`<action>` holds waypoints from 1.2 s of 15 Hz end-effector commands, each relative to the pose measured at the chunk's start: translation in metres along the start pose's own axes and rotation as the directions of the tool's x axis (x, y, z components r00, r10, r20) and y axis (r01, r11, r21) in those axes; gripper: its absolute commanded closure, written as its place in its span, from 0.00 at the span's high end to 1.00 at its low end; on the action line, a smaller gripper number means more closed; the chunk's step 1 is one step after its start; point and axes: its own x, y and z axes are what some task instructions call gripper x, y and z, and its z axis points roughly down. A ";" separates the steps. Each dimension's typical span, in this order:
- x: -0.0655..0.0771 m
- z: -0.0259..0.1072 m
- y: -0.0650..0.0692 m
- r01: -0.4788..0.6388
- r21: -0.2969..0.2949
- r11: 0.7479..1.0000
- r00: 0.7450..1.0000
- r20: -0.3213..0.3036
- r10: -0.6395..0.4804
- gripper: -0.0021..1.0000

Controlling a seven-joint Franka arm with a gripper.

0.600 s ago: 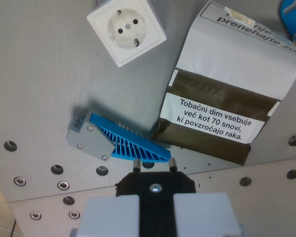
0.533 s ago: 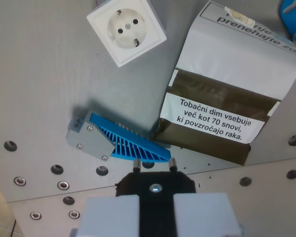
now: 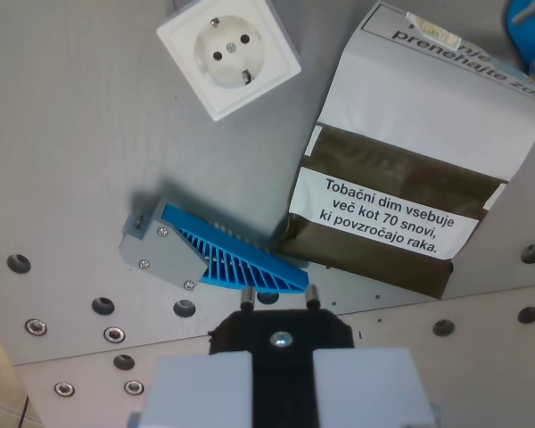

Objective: Move above the white socket

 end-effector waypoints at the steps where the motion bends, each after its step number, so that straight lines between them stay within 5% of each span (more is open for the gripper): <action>1: 0.000 0.002 0.000 0.020 0.002 1.000 1.000 -0.002 -0.020 0.00; 18: 0.009 0.041 -0.005 0.184 0.018 0.983 0.982 -0.040 -0.183 0.00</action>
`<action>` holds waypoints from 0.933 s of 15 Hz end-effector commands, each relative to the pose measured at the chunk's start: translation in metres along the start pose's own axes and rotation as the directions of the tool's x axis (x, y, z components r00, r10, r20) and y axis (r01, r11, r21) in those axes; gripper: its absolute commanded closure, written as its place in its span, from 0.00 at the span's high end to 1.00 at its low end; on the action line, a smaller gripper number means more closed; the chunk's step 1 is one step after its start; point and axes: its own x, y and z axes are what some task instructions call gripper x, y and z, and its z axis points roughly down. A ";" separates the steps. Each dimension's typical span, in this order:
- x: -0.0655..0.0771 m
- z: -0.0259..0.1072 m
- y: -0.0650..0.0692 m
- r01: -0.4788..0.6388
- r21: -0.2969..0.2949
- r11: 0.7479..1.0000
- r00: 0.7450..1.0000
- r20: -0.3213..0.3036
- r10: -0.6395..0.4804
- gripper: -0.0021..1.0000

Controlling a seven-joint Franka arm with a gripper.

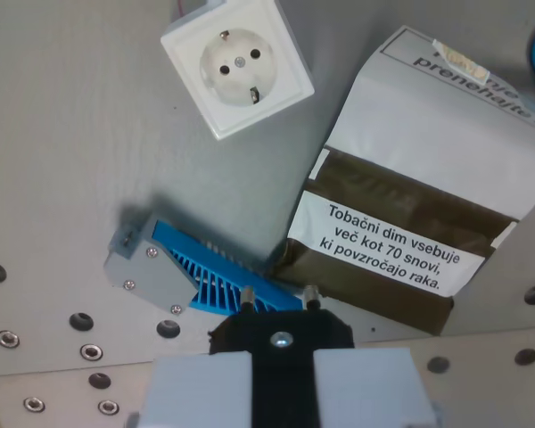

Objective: Move above the white socket

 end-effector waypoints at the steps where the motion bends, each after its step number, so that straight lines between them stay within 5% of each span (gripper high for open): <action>1: 0.001 0.012 -0.001 0.116 0.017 0.993 0.992 -0.055 -0.115 0.00; 14: 0.011 0.066 -0.007 0.280 0.021 0.960 0.958 -0.077 -0.278 0.00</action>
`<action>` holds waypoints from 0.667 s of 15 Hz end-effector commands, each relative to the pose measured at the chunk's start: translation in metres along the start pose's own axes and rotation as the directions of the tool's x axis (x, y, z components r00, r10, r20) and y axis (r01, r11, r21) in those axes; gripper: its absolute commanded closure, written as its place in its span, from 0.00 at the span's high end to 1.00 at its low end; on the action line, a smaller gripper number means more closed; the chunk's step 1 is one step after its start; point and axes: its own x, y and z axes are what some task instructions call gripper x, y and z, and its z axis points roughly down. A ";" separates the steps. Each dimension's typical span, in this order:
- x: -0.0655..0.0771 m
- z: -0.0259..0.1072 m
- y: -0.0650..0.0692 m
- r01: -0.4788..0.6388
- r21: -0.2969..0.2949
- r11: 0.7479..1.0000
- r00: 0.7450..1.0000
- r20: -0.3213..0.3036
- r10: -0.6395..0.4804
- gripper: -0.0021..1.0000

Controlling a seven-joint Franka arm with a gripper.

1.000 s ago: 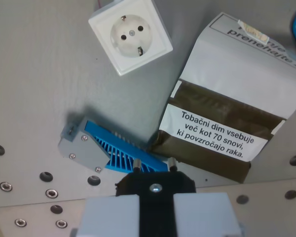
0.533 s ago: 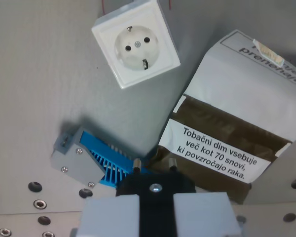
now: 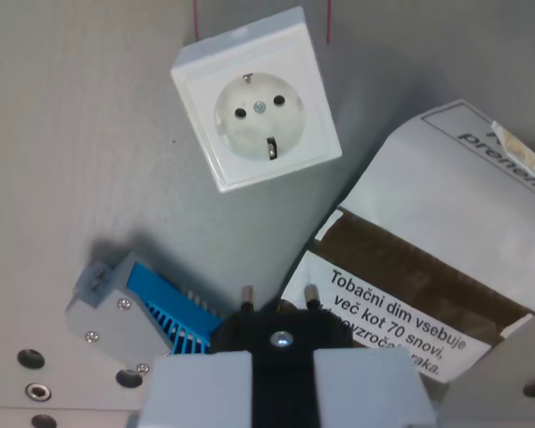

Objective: Move above the white socket

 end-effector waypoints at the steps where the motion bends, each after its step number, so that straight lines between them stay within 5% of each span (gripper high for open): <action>1: 0.000 0.015 -0.001 0.148 0.016 0.989 0.986 -0.084 -0.147 0.00; 10: 0.010 0.053 -0.004 0.226 0.017 0.974 0.972 -0.073 -0.224 0.00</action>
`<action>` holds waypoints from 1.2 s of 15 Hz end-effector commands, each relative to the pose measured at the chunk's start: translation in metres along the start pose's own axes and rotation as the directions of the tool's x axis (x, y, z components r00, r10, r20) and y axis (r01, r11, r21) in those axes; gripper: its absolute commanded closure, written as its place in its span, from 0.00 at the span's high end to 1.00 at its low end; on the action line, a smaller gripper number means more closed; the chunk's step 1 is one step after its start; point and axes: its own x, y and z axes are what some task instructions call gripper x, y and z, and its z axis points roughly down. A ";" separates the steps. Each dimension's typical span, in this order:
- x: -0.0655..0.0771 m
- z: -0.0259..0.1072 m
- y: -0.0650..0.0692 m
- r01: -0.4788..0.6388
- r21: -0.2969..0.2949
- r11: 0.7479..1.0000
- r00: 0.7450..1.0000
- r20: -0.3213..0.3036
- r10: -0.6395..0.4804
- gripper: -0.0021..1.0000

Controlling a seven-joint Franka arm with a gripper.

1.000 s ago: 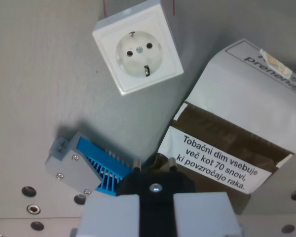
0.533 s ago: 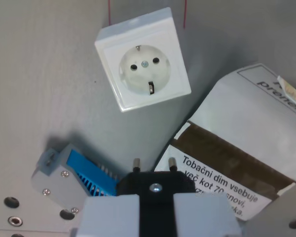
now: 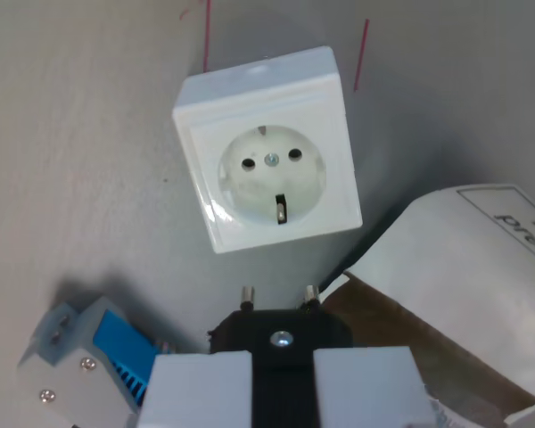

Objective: Move above the white socket

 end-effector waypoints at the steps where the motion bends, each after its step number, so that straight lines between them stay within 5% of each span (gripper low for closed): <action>1: 0.003 0.012 -0.001 0.127 0.015 0.992 0.990 -0.064 -0.126 0.00; 18: 0.018 0.049 -0.001 0.149 0.026 0.988 0.989 -0.022 -0.149 0.00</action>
